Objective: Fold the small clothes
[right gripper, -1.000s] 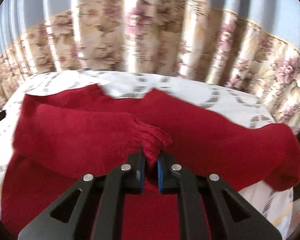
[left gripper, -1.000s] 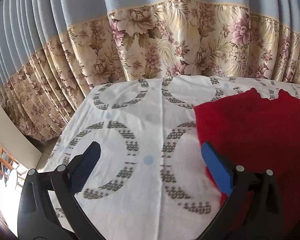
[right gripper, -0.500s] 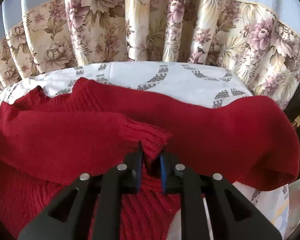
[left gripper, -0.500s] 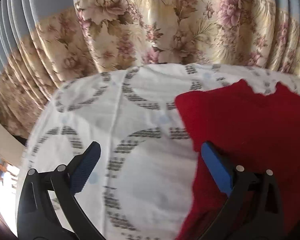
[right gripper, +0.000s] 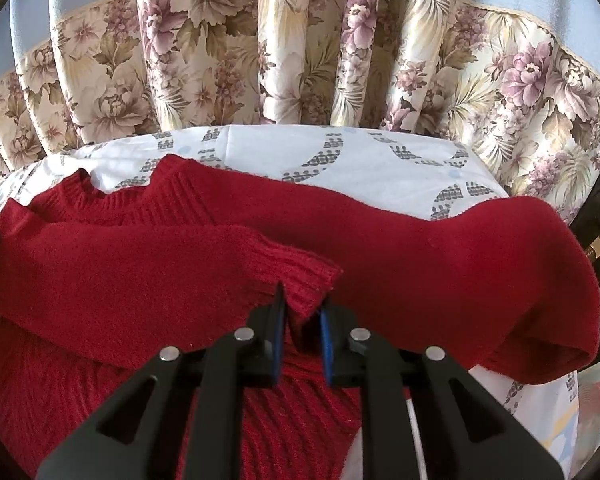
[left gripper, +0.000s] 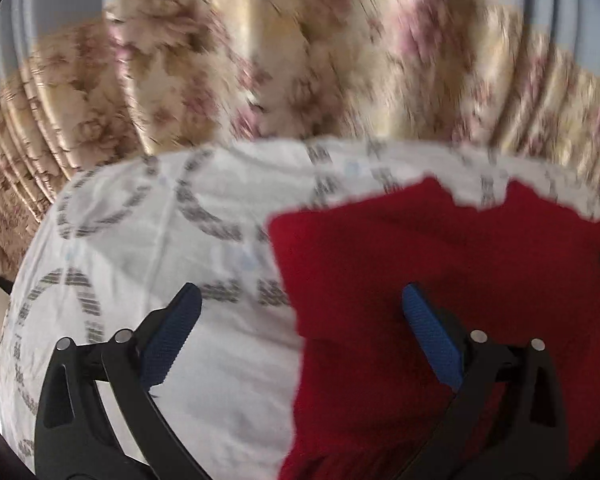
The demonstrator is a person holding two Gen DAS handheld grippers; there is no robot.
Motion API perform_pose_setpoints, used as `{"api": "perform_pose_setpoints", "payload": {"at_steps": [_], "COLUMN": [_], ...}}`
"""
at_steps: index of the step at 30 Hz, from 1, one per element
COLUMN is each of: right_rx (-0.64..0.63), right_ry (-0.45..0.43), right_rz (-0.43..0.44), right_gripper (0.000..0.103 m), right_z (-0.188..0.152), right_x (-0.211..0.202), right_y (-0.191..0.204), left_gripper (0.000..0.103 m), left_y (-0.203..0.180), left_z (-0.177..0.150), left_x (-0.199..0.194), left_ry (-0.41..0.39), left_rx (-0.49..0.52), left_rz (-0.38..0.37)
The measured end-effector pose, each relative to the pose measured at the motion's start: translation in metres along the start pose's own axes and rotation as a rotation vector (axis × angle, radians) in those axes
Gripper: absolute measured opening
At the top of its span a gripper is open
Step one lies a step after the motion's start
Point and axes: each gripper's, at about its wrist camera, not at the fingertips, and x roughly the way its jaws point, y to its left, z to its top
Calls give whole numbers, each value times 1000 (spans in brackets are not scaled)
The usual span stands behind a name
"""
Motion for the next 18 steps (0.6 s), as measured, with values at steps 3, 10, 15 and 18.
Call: {"api": "perform_pose_setpoints", "payload": {"at_steps": [3,10,15,18], "right_rx": [-6,-35,-61,-36], "right_ry": [-4,0,6,21], "right_rz": [10,61,50,32], "right_gripper": [15,16,16,36], "right_z": [1,7,10,7], "right_x": [-1,-1,6,10], "right_y": [3,21,37,32], "left_gripper": [47,8,9,14], "left_y": [-10,-1,7,4], "left_z": [-2,13,14,5], "left_x": [15,5,6,20], "left_ry": [39,-69,-91,-52], "left_rx": [24,79,128,164], "left_rz": [-69,122,195,226]}}
